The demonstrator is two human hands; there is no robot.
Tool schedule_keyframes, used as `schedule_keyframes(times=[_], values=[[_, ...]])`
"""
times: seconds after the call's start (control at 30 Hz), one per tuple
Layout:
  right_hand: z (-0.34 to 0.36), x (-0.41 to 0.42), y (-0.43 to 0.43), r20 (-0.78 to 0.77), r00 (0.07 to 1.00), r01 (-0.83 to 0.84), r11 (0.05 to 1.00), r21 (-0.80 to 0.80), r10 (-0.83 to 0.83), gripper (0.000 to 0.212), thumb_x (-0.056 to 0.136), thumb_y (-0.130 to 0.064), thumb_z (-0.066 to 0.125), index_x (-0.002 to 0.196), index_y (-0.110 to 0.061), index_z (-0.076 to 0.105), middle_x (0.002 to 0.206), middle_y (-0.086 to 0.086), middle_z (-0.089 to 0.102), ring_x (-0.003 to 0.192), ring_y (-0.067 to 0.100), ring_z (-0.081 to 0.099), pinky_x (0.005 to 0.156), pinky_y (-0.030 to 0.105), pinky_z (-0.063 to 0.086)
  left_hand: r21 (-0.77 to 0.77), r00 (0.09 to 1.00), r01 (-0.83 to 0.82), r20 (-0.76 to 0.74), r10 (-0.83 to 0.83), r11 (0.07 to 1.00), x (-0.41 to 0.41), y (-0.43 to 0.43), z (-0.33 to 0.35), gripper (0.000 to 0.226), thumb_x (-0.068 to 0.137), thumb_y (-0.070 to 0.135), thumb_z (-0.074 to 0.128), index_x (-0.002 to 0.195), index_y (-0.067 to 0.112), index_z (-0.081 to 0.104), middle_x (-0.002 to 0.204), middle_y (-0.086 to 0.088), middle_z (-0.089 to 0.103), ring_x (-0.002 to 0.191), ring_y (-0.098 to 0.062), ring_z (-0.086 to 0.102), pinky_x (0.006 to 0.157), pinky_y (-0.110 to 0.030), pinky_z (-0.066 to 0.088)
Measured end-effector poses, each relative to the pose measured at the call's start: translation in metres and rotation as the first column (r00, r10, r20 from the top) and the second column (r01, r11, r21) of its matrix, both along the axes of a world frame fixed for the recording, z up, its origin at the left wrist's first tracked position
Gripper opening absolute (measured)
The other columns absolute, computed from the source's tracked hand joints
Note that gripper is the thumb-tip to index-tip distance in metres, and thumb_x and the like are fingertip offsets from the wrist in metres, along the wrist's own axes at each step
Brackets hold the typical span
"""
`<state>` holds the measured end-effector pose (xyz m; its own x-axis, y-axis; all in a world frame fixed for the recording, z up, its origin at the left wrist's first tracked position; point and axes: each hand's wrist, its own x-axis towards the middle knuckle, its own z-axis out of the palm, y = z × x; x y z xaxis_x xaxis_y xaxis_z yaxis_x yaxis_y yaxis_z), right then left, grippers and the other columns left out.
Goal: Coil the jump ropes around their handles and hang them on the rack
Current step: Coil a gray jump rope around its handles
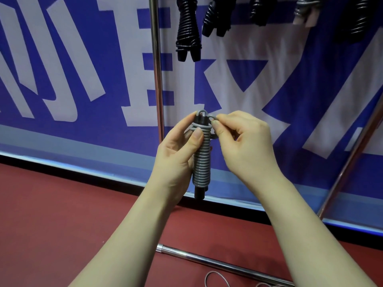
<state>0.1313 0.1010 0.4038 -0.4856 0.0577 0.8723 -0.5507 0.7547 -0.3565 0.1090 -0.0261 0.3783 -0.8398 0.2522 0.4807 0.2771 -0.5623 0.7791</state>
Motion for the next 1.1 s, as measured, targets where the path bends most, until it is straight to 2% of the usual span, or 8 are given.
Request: schedule_keyframes(times=[0.13, 0.23, 0.37, 0.43, 0.63, 0.87, 1.03, 1.1], values=[[0.0015, 0.0012, 0.0040, 0.077, 0.997, 0.011, 1.000, -0.005, -0.010, 0.023, 0.093, -0.008, 0.057, 0.076, 0.003, 0.069, 0.064, 0.006, 0.055, 0.064, 0.015, 0.045, 0.059, 0.019, 0.037, -0.053, 0.999, 0.000, -0.041, -0.003, 0.999, -0.0022, -0.0030, -0.0011, 0.036, 0.086, 0.018, 0.066, 0.122, 0.020, 0.062, 0.113, 0.006, 0.072, 0.104, -0.010, 0.066, 0.096, -0.031, 0.051], [0.0013, 0.0023, 0.0073, 0.081, 0.996, -0.026, 0.999, -0.029, 0.028, 0.019, 0.093, -0.006, 0.057, 0.084, 0.001, 0.072, 0.070, 0.006, 0.061, 0.067, 0.013, 0.051, 0.061, 0.016, 0.040, -0.081, 0.998, 0.003, -0.064, -0.008, 0.997, -0.0016, -0.0019, -0.0025, 0.033, 0.089, 0.011, 0.063, 0.121, 0.018, 0.063, 0.116, 0.004, 0.071, 0.110, -0.011, 0.065, 0.097, -0.029, 0.049], [-0.0019, -0.0005, 0.0020, 0.036, 0.998, -0.041, 0.973, -0.228, 0.050, 0.016, 0.095, -0.010, 0.059, 0.098, -0.004, 0.074, 0.078, -0.001, 0.064, 0.070, 0.013, 0.058, 0.066, 0.025, 0.049, 0.000, 0.998, 0.025, 0.056, -0.025, 1.000, -0.0020, 0.0019, -0.0025, 0.037, 0.084, 0.019, 0.060, 0.121, 0.019, 0.064, 0.112, 0.001, 0.068, 0.100, -0.013, 0.063, 0.097, -0.034, 0.049], [-0.0031, -0.0013, 0.0010, 0.017, 0.996, -0.083, 0.955, -0.283, 0.092, 0.015, 0.095, -0.009, 0.060, 0.100, -0.005, 0.073, 0.079, -0.007, 0.063, 0.071, 0.010, 0.059, 0.068, 0.023, 0.049, 0.020, 0.996, 0.038, 0.083, -0.040, 0.999, -0.0027, 0.0032, -0.0019, 0.038, 0.084, 0.022, 0.062, 0.122, 0.019, 0.064, 0.114, -0.003, 0.066, 0.101, -0.016, 0.060, 0.093, -0.035, 0.050], [-0.0020, 0.0000, 0.0043, -0.041, 0.995, -0.092, 0.992, -0.088, 0.089, 0.014, 0.091, -0.005, 0.061, 0.095, 0.000, 0.074, 0.081, 0.008, 0.068, 0.075, 0.014, 0.059, 0.068, 0.020, 0.048, 0.007, 0.997, 0.046, 0.054, -0.047, 0.999, -0.0013, 0.0021, -0.0008, 0.039, 0.085, 0.019, 0.058, 0.123, 0.015, 0.061, 0.110, -0.004, 0.070, 0.099, -0.014, 0.069, 0.097, -0.035, 0.051], [-0.0006, -0.0024, 0.0035, -0.007, 1.000, -0.001, 1.000, 0.021, 0.001, 0.019, 0.091, -0.005, 0.058, 0.078, 0.004, 0.069, 0.069, 0.012, 0.062, 0.065, 0.024, 0.053, 0.063, 0.036, 0.041, 0.007, 0.998, 0.058, 0.033, -0.058, 0.998, -0.0040, -0.0013, -0.0043, 0.043, 0.082, 0.018, 0.065, 0.125, 0.014, 0.060, 0.115, 0.001, 0.071, 0.105, -0.012, 0.067, 0.096, -0.028, 0.052], [0.0009, -0.0009, 0.0030, 0.030, 0.999, 0.023, 0.999, 0.048, -0.025, 0.023, 0.092, -0.006, 0.057, 0.071, 0.000, 0.065, 0.062, 0.002, 0.050, 0.060, 0.013, 0.040, 0.057, 0.020, 0.034, -0.050, 0.999, 0.039, -0.011, -0.039, 0.998, -0.0063, -0.0040, -0.0047, 0.045, 0.077, 0.021, 0.069, 0.121, 0.019, 0.064, 0.115, 0.002, 0.072, 0.111, -0.012, 0.065, 0.097, -0.028, 0.050], [0.0017, 0.0002, 0.0043, 0.067, 0.998, 0.017, 0.998, 0.061, -0.021, 0.025, 0.092, -0.008, 0.056, 0.069, 0.000, 0.064, 0.062, 0.001, 0.048, 0.059, 0.014, 0.038, 0.056, 0.021, 0.031, -0.076, 0.999, 0.019, -0.029, -0.021, 0.997, -0.0079, -0.0051, -0.0061, 0.038, 0.081, 0.013, 0.065, 0.118, 0.020, 0.065, 0.114, 0.004, 0.072, 0.112, -0.011, 0.065, 0.098, -0.027, 0.049]])
